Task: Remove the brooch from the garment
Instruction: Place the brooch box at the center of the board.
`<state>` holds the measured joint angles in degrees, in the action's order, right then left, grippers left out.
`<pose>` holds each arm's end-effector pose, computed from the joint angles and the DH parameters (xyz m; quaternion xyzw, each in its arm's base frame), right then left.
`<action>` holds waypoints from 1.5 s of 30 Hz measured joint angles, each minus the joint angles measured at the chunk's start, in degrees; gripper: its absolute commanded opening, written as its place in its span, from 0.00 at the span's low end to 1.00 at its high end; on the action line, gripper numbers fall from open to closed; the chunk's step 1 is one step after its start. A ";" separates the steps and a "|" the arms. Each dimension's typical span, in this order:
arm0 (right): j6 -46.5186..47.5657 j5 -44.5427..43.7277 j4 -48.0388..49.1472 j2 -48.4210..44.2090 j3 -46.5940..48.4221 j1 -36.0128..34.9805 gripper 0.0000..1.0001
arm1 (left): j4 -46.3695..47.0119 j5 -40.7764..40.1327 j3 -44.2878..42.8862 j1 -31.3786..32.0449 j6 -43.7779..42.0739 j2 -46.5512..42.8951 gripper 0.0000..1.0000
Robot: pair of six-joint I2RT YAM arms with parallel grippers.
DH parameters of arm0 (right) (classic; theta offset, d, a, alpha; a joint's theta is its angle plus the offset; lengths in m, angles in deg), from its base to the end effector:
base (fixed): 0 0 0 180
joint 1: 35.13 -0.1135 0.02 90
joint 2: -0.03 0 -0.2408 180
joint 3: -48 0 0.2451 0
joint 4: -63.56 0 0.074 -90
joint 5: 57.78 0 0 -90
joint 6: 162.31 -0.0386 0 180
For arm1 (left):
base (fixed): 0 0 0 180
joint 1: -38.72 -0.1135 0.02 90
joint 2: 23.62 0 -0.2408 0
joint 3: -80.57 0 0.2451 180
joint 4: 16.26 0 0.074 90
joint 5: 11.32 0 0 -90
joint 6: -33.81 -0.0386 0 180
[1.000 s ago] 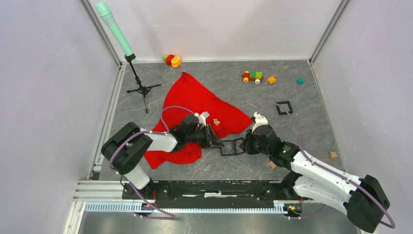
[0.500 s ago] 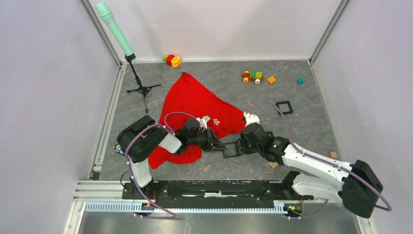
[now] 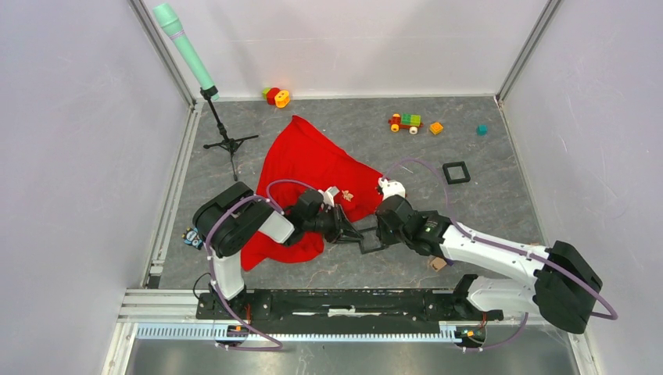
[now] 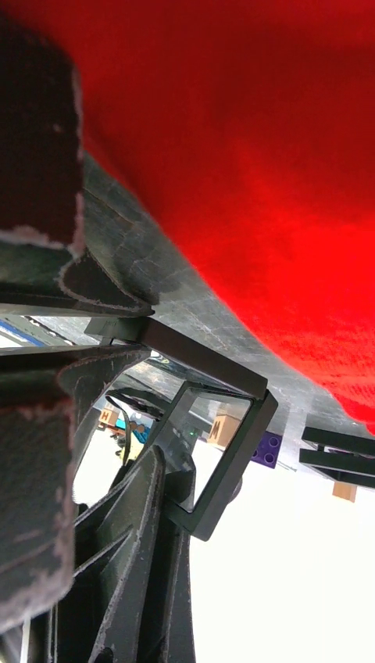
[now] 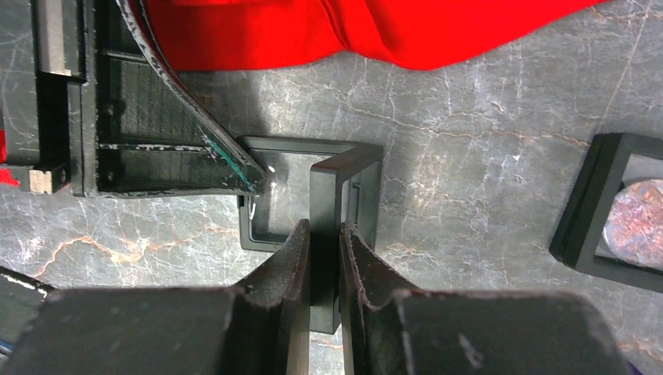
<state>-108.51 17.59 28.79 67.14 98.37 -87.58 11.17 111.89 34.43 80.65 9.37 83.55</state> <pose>0.1481 0.1767 0.1776 -0.0908 0.9330 0.1424 0.3179 0.2078 -0.2151 0.0703 -0.0407 0.8543 -0.5141 0.0647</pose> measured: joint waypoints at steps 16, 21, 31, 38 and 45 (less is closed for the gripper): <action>0.48 0.74 3.61 -1.20 -2.45 -0.28 0.06 | -3.78 -0.02 -2.73 0.00 -1.88 0.39 0.10; 0.70 1.81 2.86 -1.90 -2.49 1.31 0.07 | -5.92 -0.55 -3.45 0.11 -3.54 -0.26 0.34; 3.69 5.35 0.50 -2.21 -2.47 4.66 0.34 | -15.98 -5.46 -4.31 0.31 -10.19 -6.88 0.47; 5.53 5.60 -3.06 -2.36 -2.47 6.08 0.41 | -23.63 -9.40 -5.57 0.66 -14.12 -9.49 0.40; 6.10 5.75 -4.02 -2.93 -2.47 6.08 0.48 | -29.77 -14.03 -9.55 5.01 -16.85 -9.49 0.29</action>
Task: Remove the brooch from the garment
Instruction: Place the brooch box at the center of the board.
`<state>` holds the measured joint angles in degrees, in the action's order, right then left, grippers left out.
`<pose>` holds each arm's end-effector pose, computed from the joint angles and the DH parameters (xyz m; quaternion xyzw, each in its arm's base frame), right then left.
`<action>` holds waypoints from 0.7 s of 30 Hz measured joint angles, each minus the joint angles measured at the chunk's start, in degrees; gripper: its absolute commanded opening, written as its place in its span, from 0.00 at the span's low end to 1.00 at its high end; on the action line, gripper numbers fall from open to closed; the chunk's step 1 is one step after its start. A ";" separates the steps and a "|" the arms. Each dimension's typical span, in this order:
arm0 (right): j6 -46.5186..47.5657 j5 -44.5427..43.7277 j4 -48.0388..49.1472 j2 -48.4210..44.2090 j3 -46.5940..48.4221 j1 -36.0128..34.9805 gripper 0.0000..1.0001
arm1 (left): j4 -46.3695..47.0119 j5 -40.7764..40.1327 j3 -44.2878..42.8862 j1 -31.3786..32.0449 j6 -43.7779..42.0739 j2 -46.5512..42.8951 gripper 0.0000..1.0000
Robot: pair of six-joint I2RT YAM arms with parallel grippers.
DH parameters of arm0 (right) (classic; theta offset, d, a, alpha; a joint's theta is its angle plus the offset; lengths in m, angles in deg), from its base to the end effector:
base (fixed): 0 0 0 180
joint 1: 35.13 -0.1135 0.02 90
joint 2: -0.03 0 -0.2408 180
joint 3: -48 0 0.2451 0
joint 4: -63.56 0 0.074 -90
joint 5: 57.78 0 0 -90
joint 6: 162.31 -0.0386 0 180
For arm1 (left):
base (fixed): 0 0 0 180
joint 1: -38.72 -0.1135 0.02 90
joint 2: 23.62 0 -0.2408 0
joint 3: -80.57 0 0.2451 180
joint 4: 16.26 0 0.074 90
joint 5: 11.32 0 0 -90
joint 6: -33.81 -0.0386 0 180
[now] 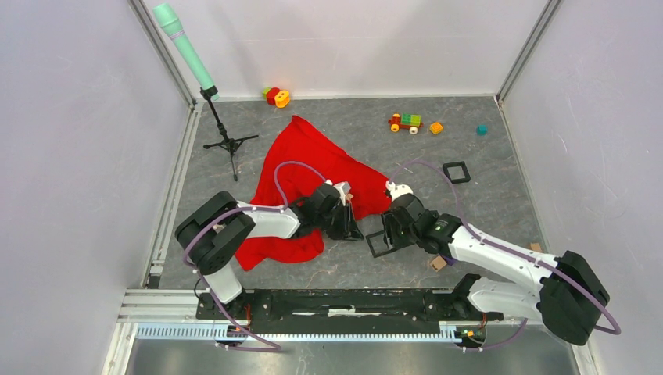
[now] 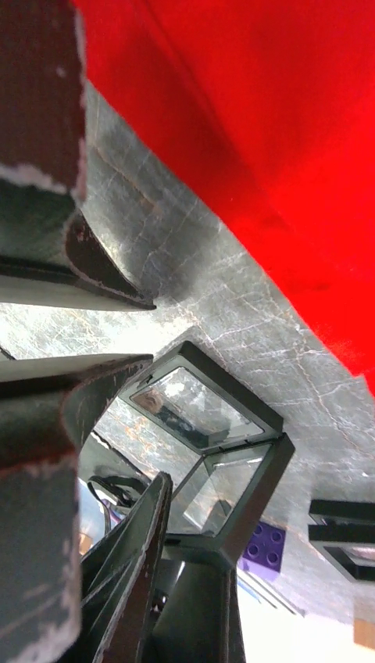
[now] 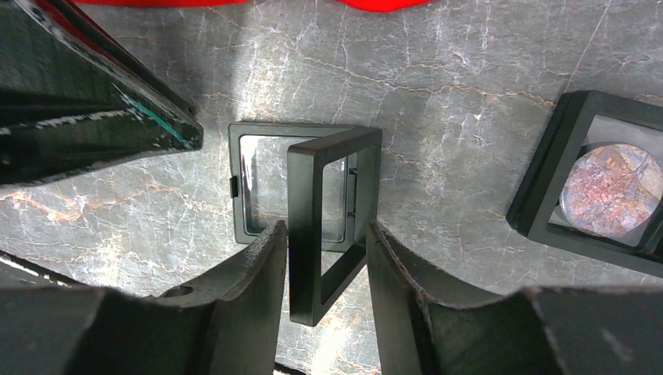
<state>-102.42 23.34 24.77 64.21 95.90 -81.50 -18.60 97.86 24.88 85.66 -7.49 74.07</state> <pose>0.1524 0.1512 0.1696 -0.1115 0.9448 0.1272 0.2807 0.2047 -0.2376 0.1109 0.0507 0.9097 -0.3866 0.1431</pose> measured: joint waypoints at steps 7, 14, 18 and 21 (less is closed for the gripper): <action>0.26 -0.02 -0.44 -1.68 0.00 0.00 0.42 | -1.88 -1.40 -2.05 1.68 -0.35 1.42 0.27; 0.52 0.50 -0.79 -3.67 -0.26 0.79 0.27 | -1.44 -1.64 -3.61 1.68 -0.33 3.15 0.24; 0.46 1.07 -0.76 -6.03 -1.20 2.67 0.23 | -1.22 -1.64 -3.67 1.68 -0.33 3.39 0.24; 0.68 1.99 -0.68 -7.08 -2.10 4.55 0.19 | -0.96 -1.64 -3.78 1.68 -0.33 3.58 0.24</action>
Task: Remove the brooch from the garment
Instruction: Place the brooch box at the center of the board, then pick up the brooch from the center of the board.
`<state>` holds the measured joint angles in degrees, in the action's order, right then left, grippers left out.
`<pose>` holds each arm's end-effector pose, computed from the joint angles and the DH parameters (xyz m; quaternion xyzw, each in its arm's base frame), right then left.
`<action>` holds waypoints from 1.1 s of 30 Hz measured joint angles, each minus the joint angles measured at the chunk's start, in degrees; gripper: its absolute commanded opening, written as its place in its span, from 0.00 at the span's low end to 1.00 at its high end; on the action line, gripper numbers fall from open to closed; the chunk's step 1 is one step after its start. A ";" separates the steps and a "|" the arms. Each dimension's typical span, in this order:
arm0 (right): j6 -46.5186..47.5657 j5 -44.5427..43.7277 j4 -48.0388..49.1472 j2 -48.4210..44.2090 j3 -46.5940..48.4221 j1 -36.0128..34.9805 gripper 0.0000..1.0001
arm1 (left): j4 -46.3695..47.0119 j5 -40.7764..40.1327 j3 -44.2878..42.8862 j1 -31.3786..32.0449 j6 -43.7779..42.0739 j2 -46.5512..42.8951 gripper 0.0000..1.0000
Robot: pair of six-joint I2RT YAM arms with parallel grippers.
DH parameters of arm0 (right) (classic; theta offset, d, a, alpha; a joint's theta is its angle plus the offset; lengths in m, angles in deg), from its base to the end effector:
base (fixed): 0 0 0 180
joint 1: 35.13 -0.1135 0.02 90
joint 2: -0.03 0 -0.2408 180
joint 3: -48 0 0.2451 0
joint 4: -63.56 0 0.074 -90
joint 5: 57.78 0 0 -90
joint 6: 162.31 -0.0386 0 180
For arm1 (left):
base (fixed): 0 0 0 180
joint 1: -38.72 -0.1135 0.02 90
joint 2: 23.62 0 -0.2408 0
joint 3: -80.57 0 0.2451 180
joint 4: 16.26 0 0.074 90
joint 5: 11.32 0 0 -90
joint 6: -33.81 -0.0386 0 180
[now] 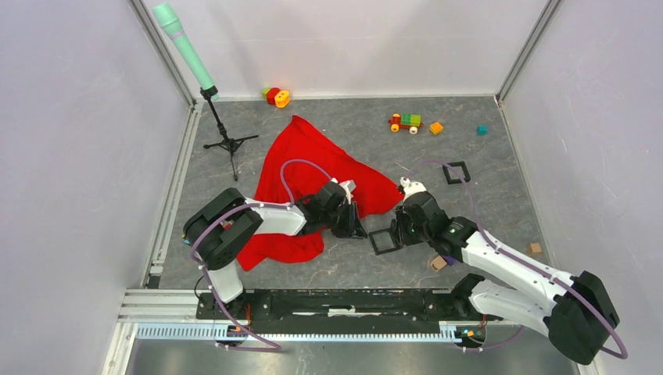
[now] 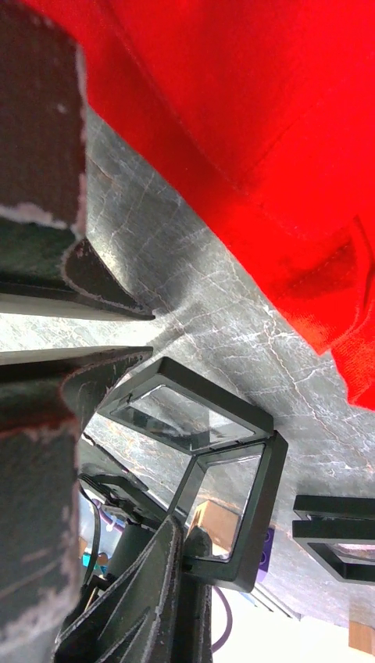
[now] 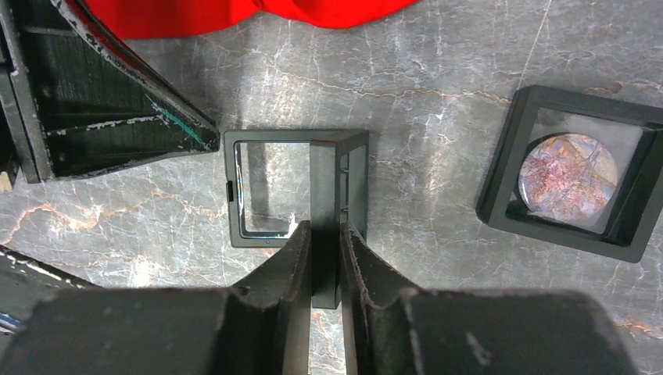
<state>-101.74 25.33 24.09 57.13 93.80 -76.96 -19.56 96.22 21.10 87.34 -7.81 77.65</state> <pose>0.1526 0.1303 0.1806 -0.0815 0.9369 0.1492 0.3053 0.2081 -0.2538 0.1078 0.0601 0.9133 -0.3760 0.1445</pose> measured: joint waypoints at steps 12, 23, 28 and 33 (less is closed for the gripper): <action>0.26 3.89 0.72 -2.32 -1.53 2.89 0.33 | -4.50 -3.26 2.05 0.26 -1.68 -5.03 0.30; 1.46 3.61 -0.09 -2.29 -1.51 2.99 0.38 | -27.98 -21.00 -10.19 0.26 -12.61 -19.04 0.41; 2.14 3.61 -0.09 -2.29 -1.51 2.99 0.38 | -32.83 -28.22 -17.97 0.26 -16.94 -13.99 0.43; 2.82 3.43 -0.09 -2.16 -1.49 2.99 0.38 | -37.48 -33.97 -26.97 -0.07 -20.00 -3.06 0.39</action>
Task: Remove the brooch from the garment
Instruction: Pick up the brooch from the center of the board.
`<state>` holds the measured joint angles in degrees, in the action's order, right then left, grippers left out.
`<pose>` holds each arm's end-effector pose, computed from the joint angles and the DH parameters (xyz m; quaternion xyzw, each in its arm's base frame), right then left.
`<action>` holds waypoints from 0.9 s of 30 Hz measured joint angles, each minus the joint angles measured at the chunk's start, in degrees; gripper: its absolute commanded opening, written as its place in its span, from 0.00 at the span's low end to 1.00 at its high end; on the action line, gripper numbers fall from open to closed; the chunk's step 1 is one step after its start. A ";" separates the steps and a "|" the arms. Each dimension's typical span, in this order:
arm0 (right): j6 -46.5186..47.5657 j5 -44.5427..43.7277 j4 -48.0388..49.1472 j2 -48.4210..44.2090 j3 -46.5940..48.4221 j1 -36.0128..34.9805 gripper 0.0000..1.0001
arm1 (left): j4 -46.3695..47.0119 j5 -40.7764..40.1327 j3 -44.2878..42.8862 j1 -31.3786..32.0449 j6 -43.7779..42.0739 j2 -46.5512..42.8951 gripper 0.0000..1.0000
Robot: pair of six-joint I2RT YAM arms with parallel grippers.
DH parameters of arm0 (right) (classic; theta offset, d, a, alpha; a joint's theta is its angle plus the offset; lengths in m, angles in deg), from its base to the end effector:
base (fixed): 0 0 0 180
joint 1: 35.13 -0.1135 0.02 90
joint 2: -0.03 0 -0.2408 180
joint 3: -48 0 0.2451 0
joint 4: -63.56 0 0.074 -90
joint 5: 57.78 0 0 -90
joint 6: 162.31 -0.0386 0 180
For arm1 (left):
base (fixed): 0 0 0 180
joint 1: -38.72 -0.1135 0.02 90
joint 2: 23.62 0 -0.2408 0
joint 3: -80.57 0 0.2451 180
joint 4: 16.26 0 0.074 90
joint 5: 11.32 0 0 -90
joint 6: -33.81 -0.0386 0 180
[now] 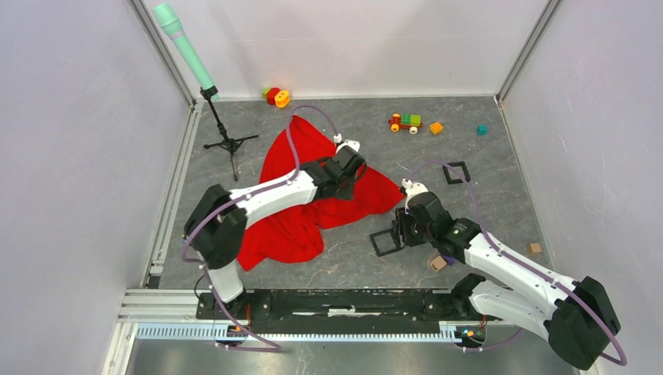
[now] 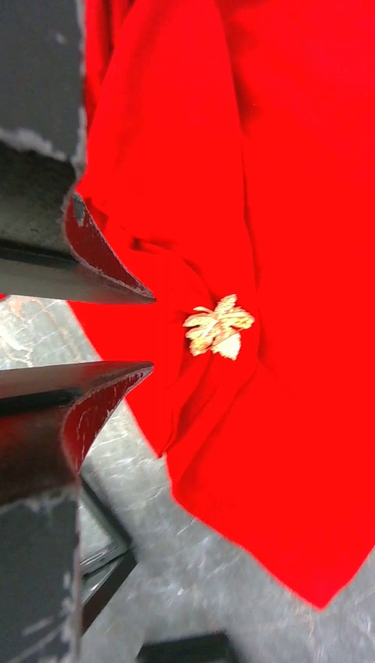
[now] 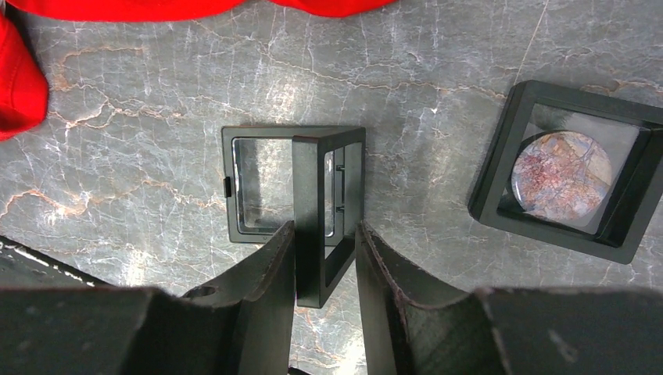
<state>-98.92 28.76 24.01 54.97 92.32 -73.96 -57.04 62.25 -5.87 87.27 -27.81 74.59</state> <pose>0.1531 0.1202 0.1790 -0.0898 0.9355 0.1602 0.3018 0.2477 -0.2640 0.2137 0.1190 0.9309 -0.0917 0.3330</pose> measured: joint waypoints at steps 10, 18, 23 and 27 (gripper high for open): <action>0.98 -0.02 0.00 0.46 0.00 0.11 0.38 | -1.77 6.03 -6.23 -6.21 -0.83 11.54 0.57; 1.27 0.02 0.00 0.28 0.00 0.33 0.38 | 1.01 15.50 -6.45 -9.27 -0.11 14.84 0.30; 1.42 0.02 0.02 0.24 0.00 0.39 0.38 | 2.82 19.56 -6.45 -9.31 0.70 16.06 0.12; 1.49 0.07 0.00 0.07 0.02 0.70 0.67 | 7.74 20.90 -4.17 -9.31 0.66 14.49 0.04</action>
<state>-97.43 28.83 24.01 55.03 92.34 -73.26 -49.31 83.15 -10.05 77.96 -27.16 89.08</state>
